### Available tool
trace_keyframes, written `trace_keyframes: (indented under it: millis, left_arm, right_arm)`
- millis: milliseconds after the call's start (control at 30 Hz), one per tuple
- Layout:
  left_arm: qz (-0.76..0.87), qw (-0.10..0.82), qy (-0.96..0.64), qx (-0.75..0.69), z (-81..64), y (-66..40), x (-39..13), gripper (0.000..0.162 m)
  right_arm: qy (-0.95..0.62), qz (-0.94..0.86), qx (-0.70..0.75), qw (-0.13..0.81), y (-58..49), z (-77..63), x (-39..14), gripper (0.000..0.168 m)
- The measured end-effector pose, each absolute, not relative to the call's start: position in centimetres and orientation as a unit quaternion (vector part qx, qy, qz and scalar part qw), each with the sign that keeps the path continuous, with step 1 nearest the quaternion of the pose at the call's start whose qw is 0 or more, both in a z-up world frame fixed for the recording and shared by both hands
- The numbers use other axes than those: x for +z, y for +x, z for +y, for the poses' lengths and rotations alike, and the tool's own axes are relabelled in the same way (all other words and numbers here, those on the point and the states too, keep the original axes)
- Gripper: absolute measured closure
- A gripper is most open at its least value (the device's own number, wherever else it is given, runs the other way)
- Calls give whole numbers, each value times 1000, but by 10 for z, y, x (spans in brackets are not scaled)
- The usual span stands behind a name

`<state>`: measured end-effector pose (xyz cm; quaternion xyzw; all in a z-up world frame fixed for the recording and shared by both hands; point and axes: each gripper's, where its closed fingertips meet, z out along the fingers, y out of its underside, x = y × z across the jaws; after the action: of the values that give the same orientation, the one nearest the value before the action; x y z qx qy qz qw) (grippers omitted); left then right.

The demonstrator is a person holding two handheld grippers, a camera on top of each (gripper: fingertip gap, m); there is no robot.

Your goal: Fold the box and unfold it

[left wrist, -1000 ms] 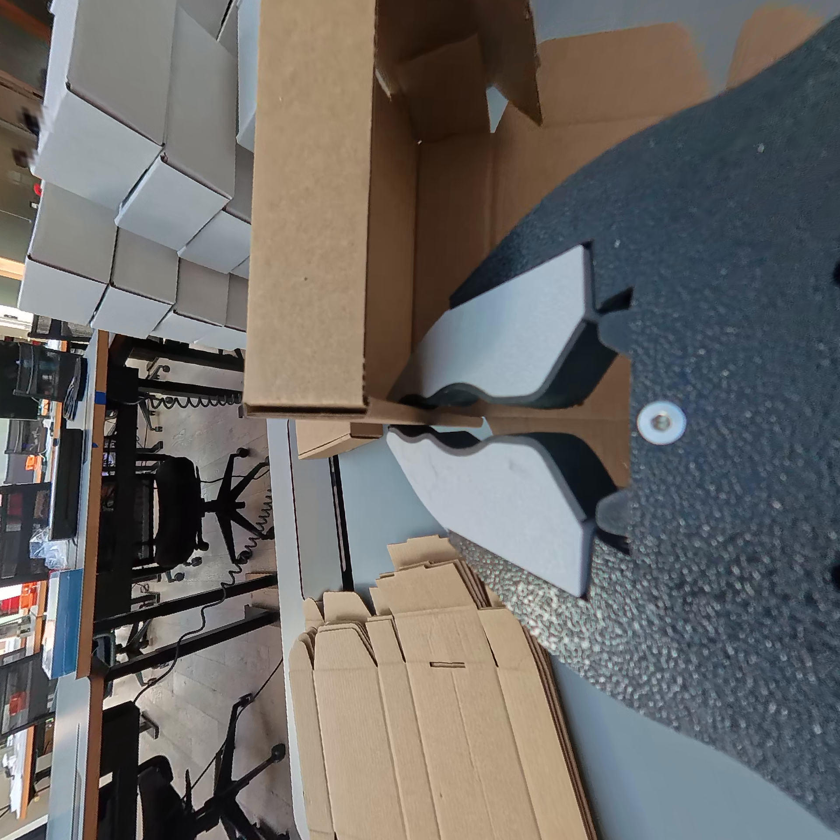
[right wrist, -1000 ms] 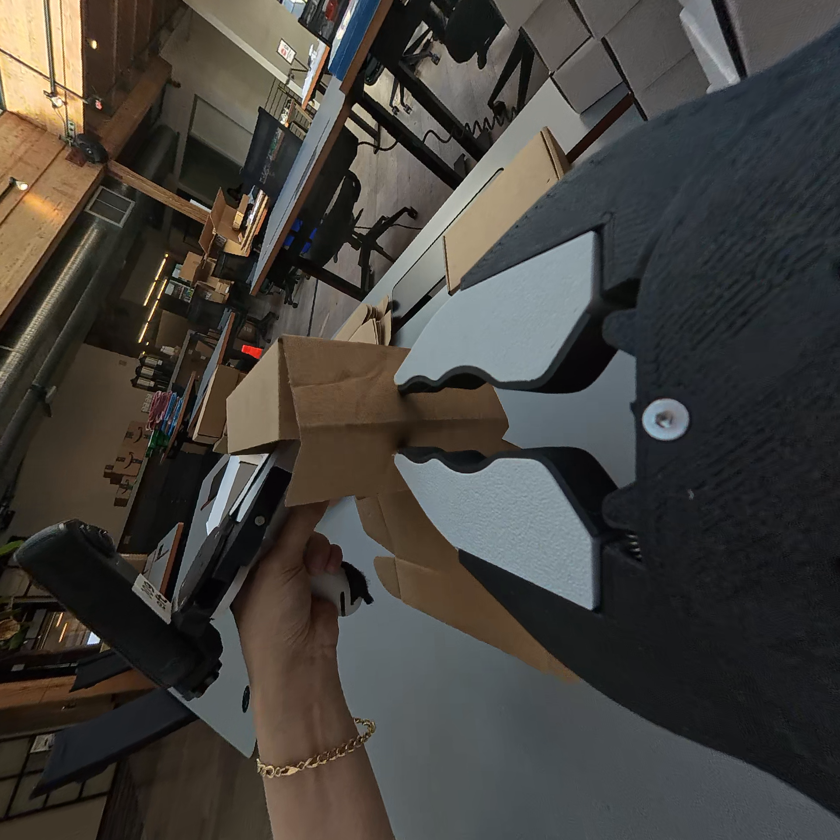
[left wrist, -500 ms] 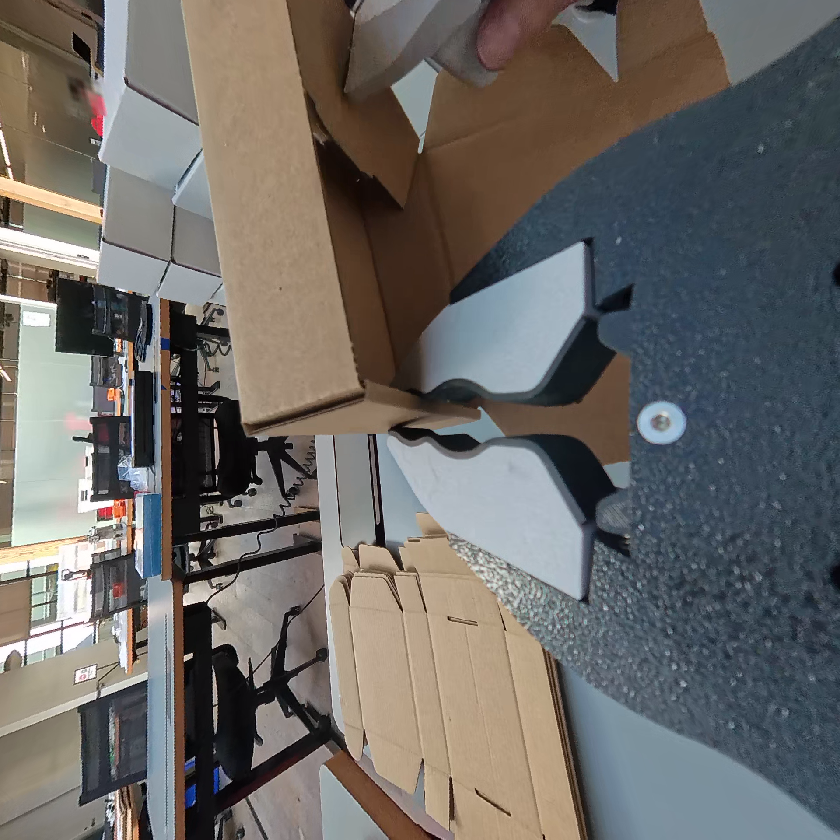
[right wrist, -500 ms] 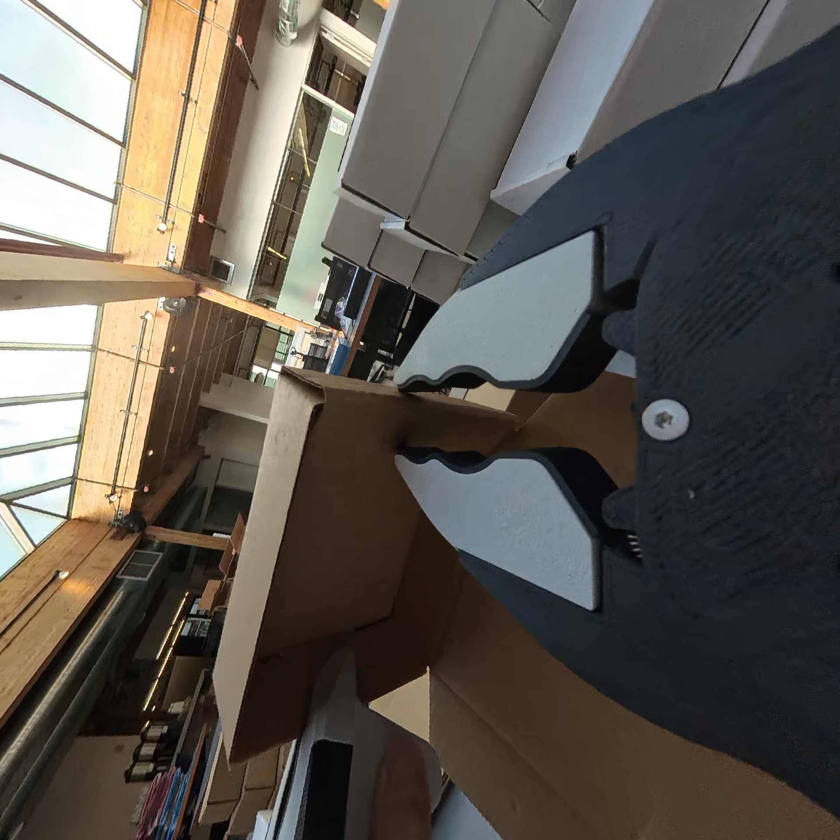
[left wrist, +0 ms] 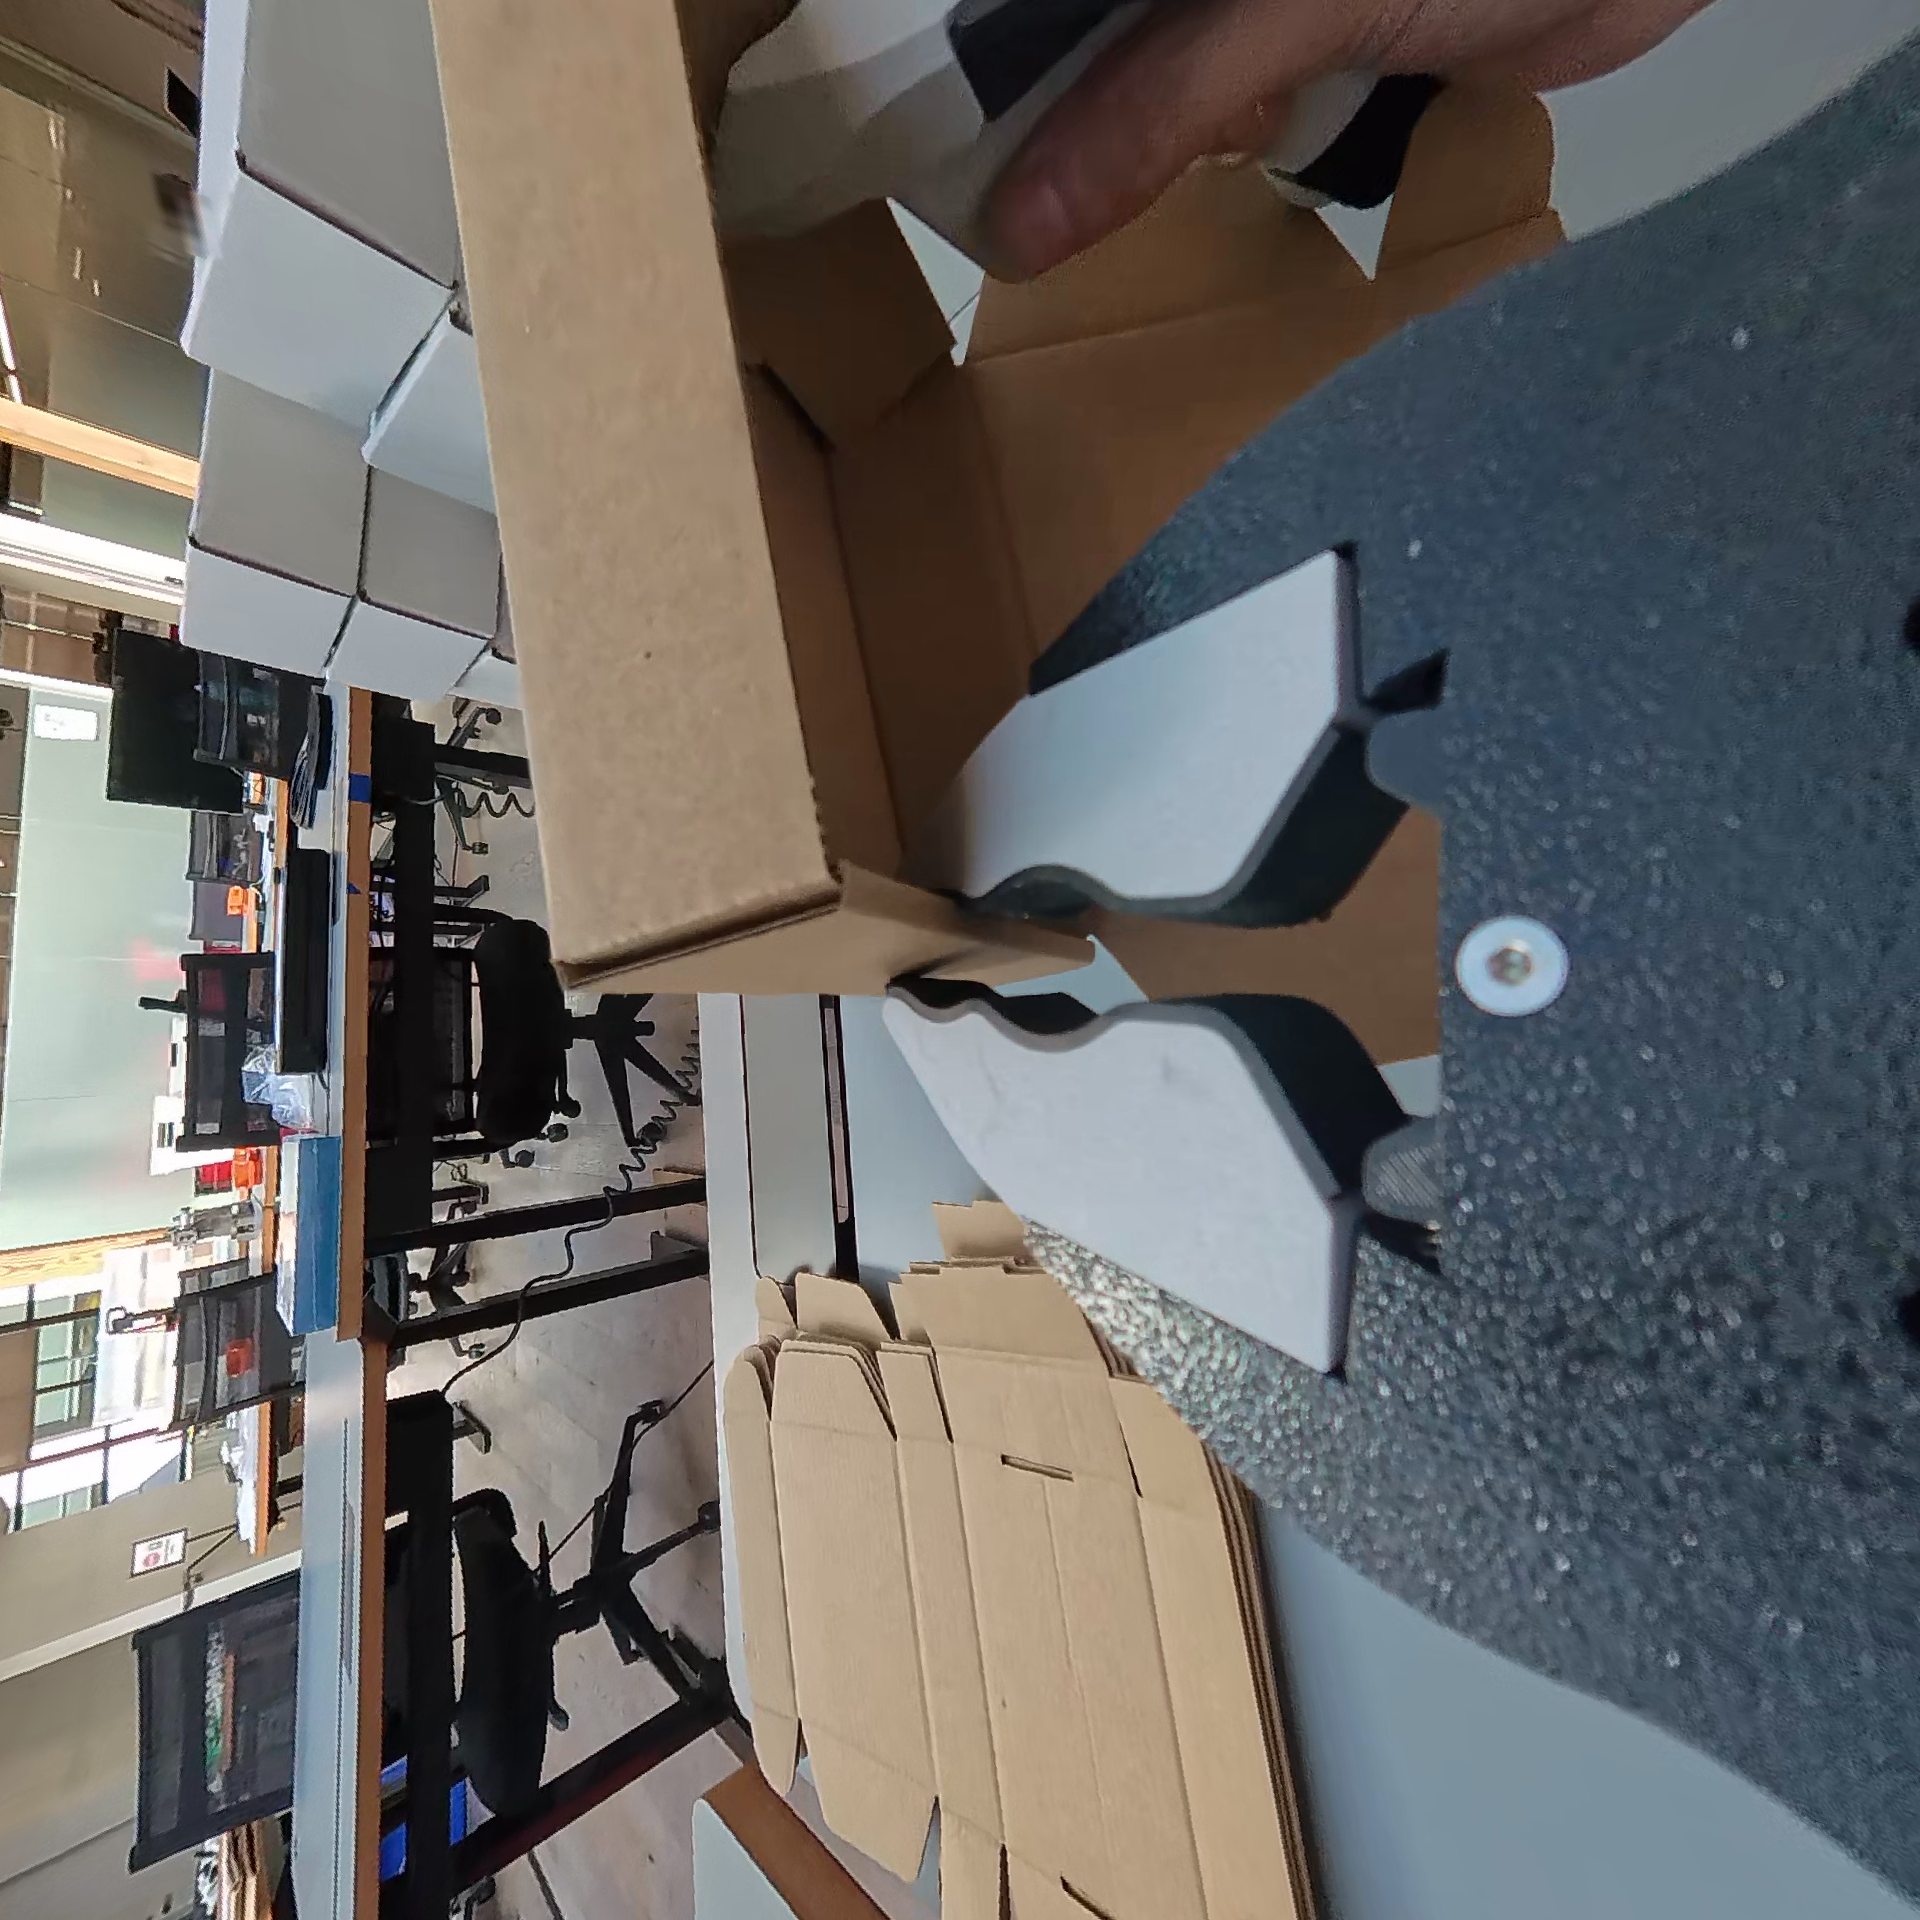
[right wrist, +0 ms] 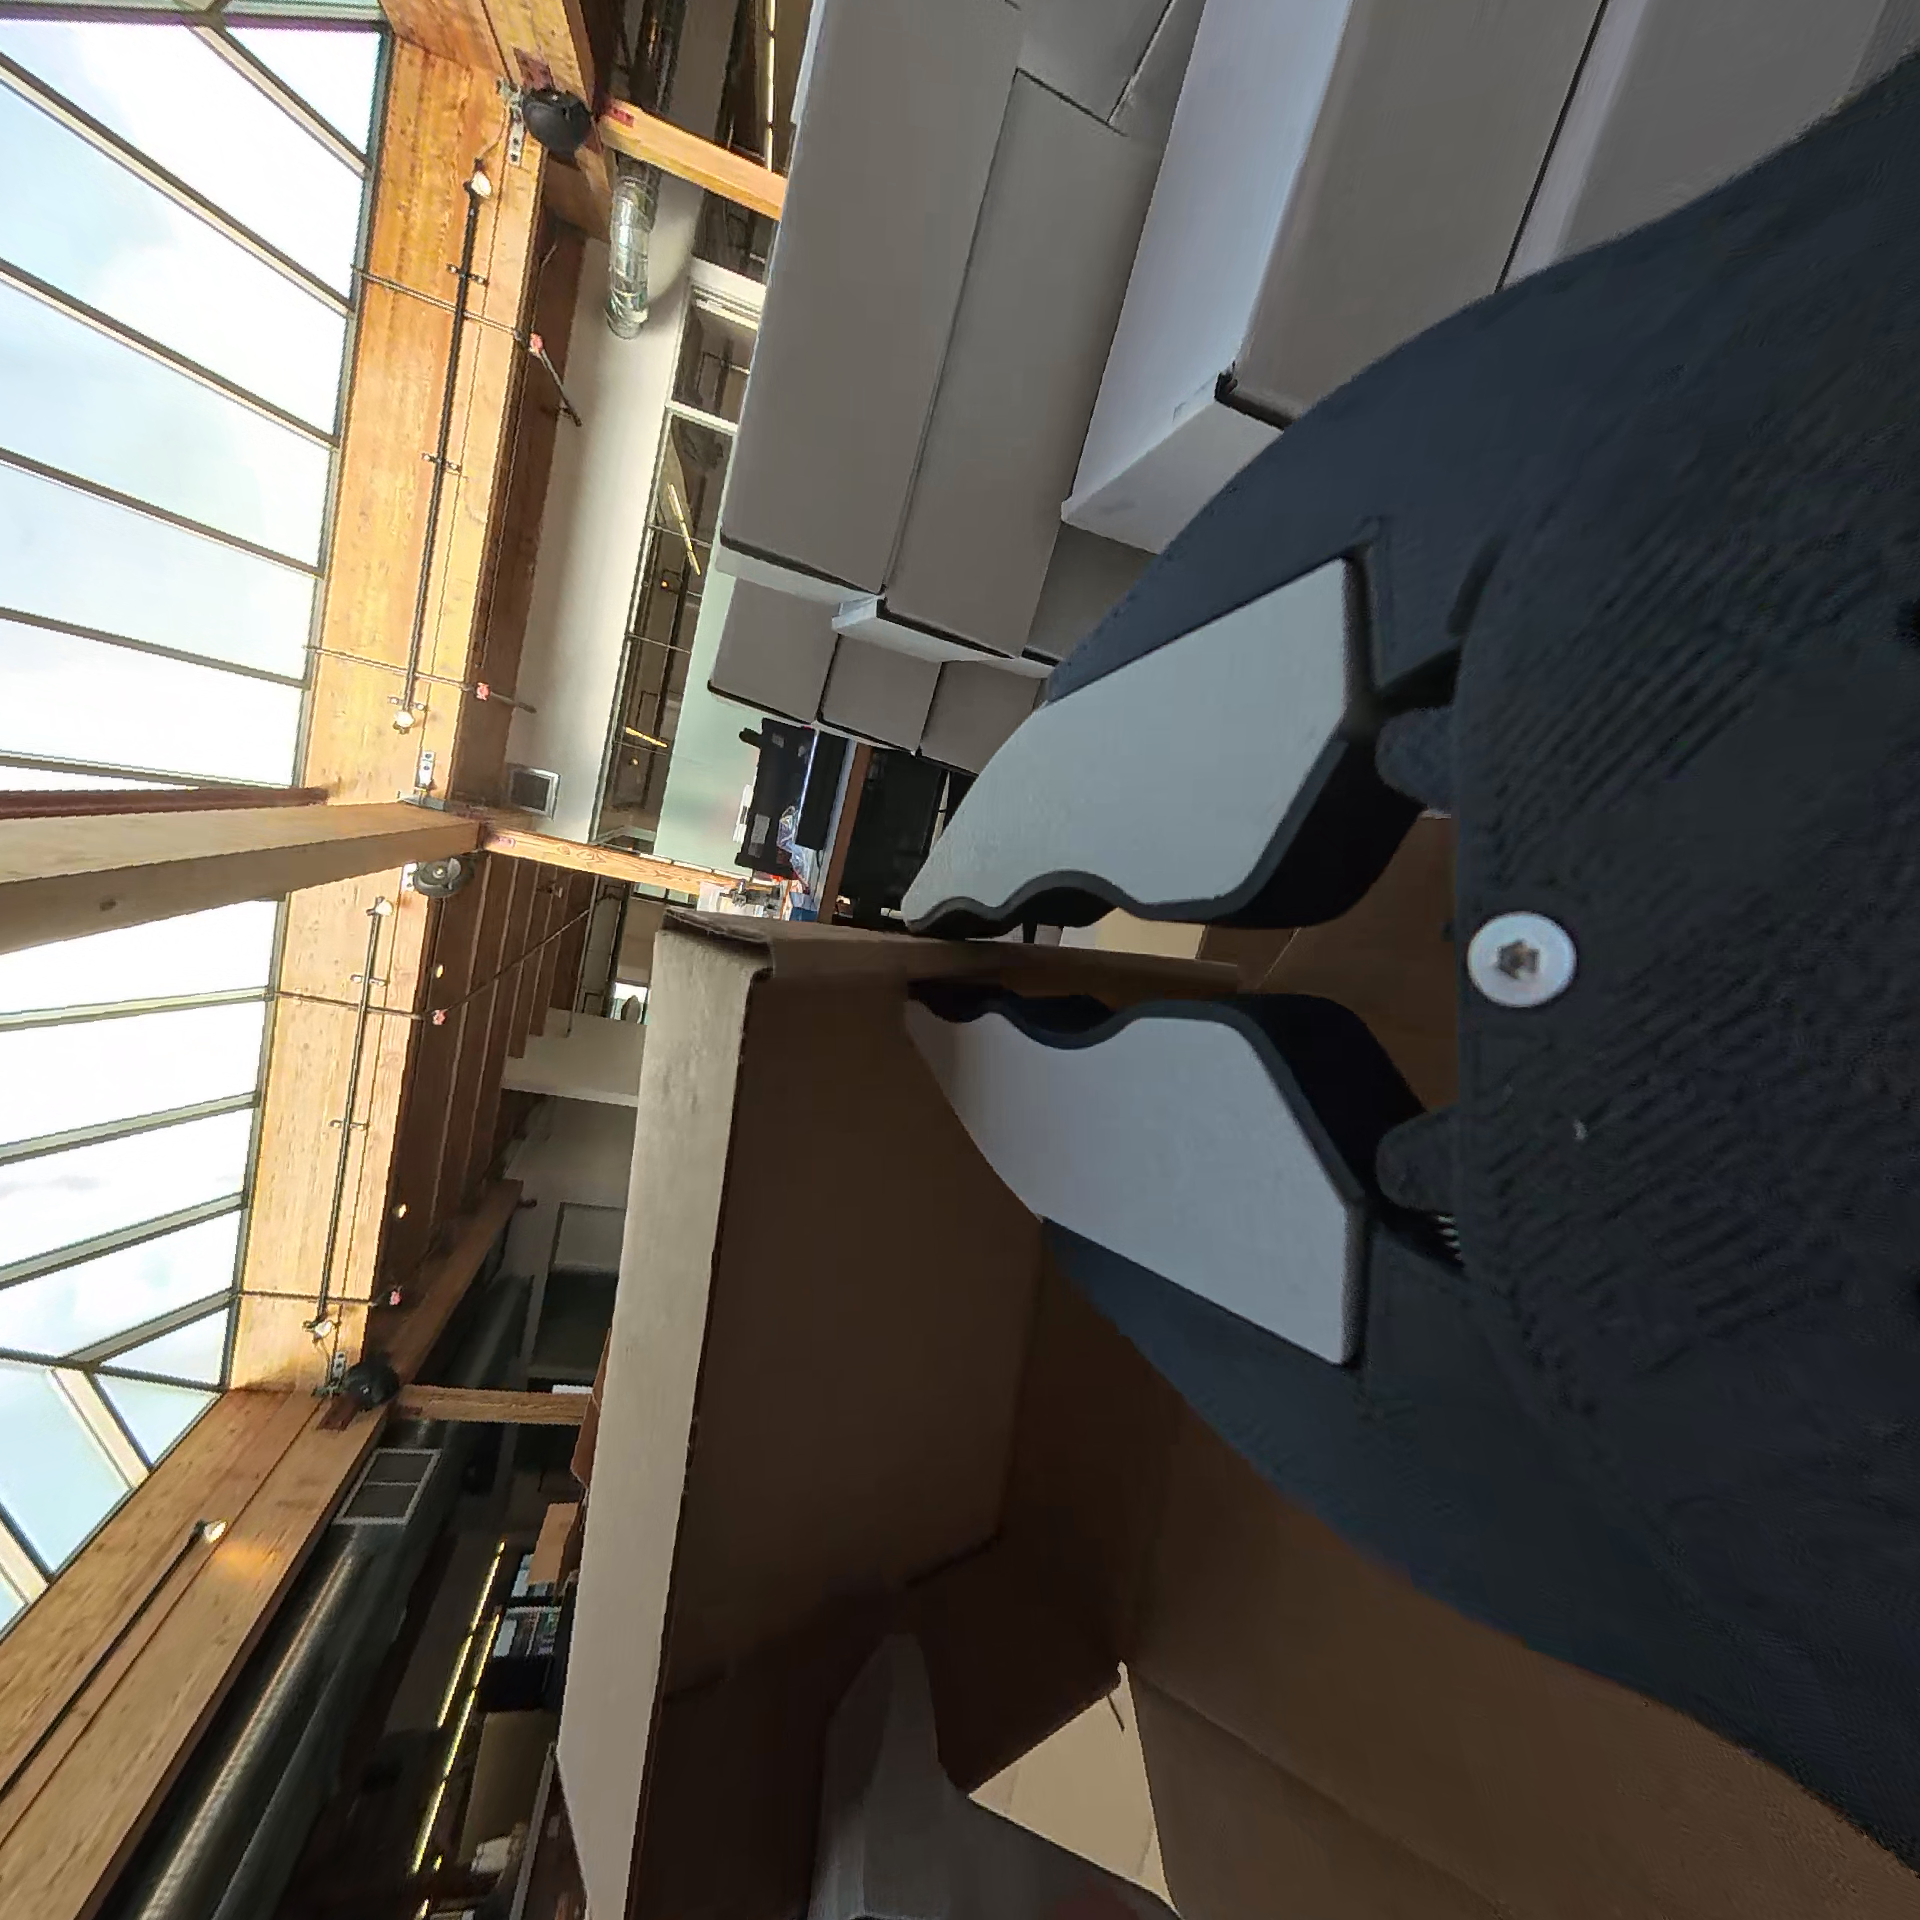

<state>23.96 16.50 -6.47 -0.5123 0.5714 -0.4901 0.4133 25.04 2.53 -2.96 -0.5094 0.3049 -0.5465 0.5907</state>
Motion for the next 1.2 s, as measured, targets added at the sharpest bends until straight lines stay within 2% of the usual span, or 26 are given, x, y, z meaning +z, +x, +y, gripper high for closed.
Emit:
trace_keyframes:
  millis: [267,633,1000,1200]
  left_arm:
    - [540,425,-539,-487,166,251,-71,155]
    - [518,438,-548,-489,181,270,-85,157]
    - [441,449,-574,-524,177,284,-65,158]
    - [464,455,-571,-501,173,282,-76,158]
  right_arm:
    - [-506,329,-597,528,263,22,-43,162]
    - [-513,311,-615,511,267,37,-43,163]
    - [-478,351,-648,478,283,30,-26,162]
    - [-486,362,-630,486,287,25,-41,161]
